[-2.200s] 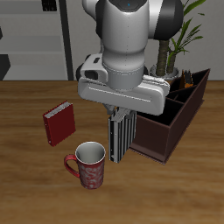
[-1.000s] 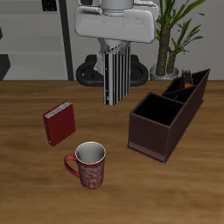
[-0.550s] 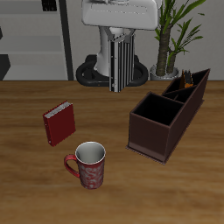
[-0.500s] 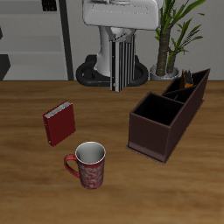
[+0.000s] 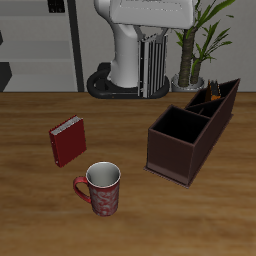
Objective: Place the orange book into the left desk caddy's left compartment and place the striped book into the left desk caddy's right compartment and place the red book into the left desk caddy's right compartment
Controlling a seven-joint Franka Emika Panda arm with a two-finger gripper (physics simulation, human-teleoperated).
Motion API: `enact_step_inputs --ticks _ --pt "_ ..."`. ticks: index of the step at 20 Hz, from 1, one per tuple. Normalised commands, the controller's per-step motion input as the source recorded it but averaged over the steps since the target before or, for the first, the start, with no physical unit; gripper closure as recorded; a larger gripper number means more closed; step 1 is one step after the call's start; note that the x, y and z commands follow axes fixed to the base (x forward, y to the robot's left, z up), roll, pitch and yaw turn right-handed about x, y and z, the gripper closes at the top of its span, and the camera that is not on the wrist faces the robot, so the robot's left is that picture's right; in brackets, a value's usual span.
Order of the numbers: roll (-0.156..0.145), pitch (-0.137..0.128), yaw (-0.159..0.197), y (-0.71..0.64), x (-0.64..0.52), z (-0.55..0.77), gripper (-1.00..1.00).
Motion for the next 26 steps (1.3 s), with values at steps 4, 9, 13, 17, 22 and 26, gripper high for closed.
enact_step_inputs --ticks 4,9,13,17,22,26 --pt "0.035 -0.026 -0.045 0.21 -0.22 0.08 1.00" --pt "0.010 -0.006 -0.019 0.10 -0.18 0.01 1.00" --pt "0.027 0.002 -0.015 0.16 -0.11 -0.03 1.00" --pt "-0.001 0.026 -0.017 0.21 -0.04 -0.12 1.00" --pt "0.031 0.029 0.025 0.26 0.06 -0.19 1.00" --pt "0.009 0.032 0.010 0.16 0.03 -0.16 1.00"
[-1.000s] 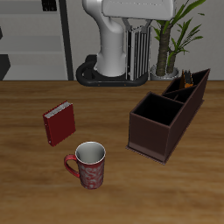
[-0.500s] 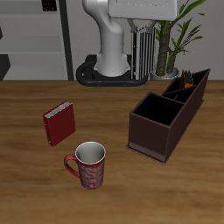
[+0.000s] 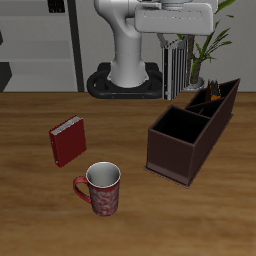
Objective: Place the orange book into the left desk caddy's left compartment and place the striped book into the left desk caddy's right compartment and place the red book into the left desk caddy's right compartment
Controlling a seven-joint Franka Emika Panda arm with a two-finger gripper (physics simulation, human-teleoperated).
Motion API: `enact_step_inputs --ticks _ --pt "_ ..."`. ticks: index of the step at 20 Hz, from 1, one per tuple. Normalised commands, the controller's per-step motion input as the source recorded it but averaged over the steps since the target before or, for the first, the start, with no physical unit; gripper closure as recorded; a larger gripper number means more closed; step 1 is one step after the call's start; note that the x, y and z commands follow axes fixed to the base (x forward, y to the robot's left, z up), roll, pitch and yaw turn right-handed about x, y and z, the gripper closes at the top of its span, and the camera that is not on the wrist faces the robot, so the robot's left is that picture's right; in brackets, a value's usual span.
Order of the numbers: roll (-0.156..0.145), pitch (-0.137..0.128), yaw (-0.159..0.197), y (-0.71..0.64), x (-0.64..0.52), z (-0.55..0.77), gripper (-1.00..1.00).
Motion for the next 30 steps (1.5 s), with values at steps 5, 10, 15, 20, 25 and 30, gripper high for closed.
enact_step_inputs --ticks 5,10,15,20,25,30 --pt "0.031 -0.002 0.036 0.14 0.06 -0.09 1.00" --pt "-0.009 0.009 0.009 0.02 0.15 -0.08 1.00" --pt "-0.002 0.035 0.001 0.02 0.15 -0.14 1.00" --pt "0.008 0.035 0.014 0.06 0.11 -0.19 1.00" --pt "0.008 0.024 0.011 0.08 0.04 -0.14 1.00" --pt "0.009 0.016 0.006 0.06 0.05 -0.09 1.00"
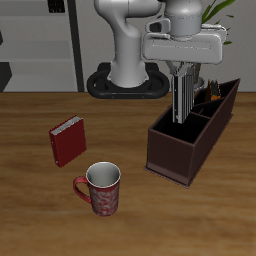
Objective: Place the orange book into the left desk caddy's left compartment and place the striped book into the left desk caddy's right compartment and place the red book into the left desk caddy's right compartment
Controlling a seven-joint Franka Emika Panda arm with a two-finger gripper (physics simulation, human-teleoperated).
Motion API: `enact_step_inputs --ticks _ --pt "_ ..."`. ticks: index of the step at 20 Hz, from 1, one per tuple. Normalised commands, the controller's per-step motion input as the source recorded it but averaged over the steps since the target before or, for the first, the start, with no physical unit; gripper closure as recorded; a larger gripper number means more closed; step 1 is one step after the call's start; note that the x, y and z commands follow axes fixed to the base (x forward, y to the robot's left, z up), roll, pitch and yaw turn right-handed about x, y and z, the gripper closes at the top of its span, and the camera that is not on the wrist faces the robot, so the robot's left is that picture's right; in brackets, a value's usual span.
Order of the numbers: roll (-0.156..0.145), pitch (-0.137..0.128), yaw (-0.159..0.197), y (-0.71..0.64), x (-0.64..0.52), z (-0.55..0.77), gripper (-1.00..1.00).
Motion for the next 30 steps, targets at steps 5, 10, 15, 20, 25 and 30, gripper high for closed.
enact_step_inputs --ticks 5,10,15,20,25,30 --pt "0.005 0.009 0.012 0.06 0.08 -0.11 1.00" --pt "-0.004 0.032 0.008 0.02 0.15 -0.14 1.00" --pt "0.000 0.024 0.015 0.02 0.13 -0.12 1.00" --pt "0.006 0.034 0.021 0.03 0.14 -0.19 1.00" --pt "0.003 0.046 0.008 0.03 0.10 -0.24 1.00" --pt "0.007 0.034 -0.005 0.05 0.02 -0.13 1.00"
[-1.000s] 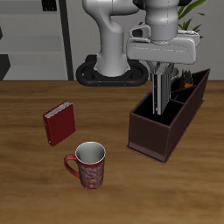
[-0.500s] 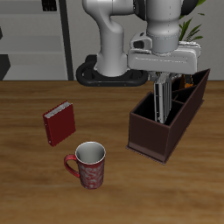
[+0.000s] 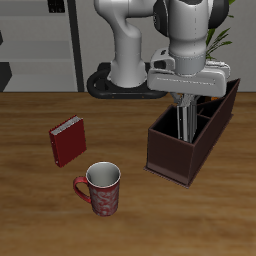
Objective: Place the orange book into the left desk caddy's left compartment and place the striped book into the left desk caddy's right compartment and place the red book into the left desk caddy's right compartment
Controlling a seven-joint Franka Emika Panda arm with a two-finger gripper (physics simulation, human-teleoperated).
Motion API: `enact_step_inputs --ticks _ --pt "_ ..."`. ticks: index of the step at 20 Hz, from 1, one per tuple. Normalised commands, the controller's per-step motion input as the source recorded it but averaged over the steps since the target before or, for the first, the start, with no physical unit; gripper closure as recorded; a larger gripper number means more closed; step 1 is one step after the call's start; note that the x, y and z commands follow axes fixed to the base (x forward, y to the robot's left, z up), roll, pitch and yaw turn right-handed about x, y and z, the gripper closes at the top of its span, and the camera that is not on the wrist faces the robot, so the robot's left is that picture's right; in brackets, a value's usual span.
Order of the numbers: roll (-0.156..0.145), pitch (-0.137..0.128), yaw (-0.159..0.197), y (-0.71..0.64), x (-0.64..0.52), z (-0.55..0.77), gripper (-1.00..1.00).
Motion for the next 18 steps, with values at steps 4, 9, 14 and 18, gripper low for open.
enact_step_inputs --ticks 4,9,14,18 --pt "0.025 0.035 0.007 0.09 -0.01 -0.16 1.00" --pt "0.003 0.049 0.009 0.04 0.09 -0.17 1.00" --pt "0.018 0.057 0.010 0.16 0.01 -0.13 1.00" --pt "0.023 0.039 0.030 0.19 -0.04 -0.07 1.00"
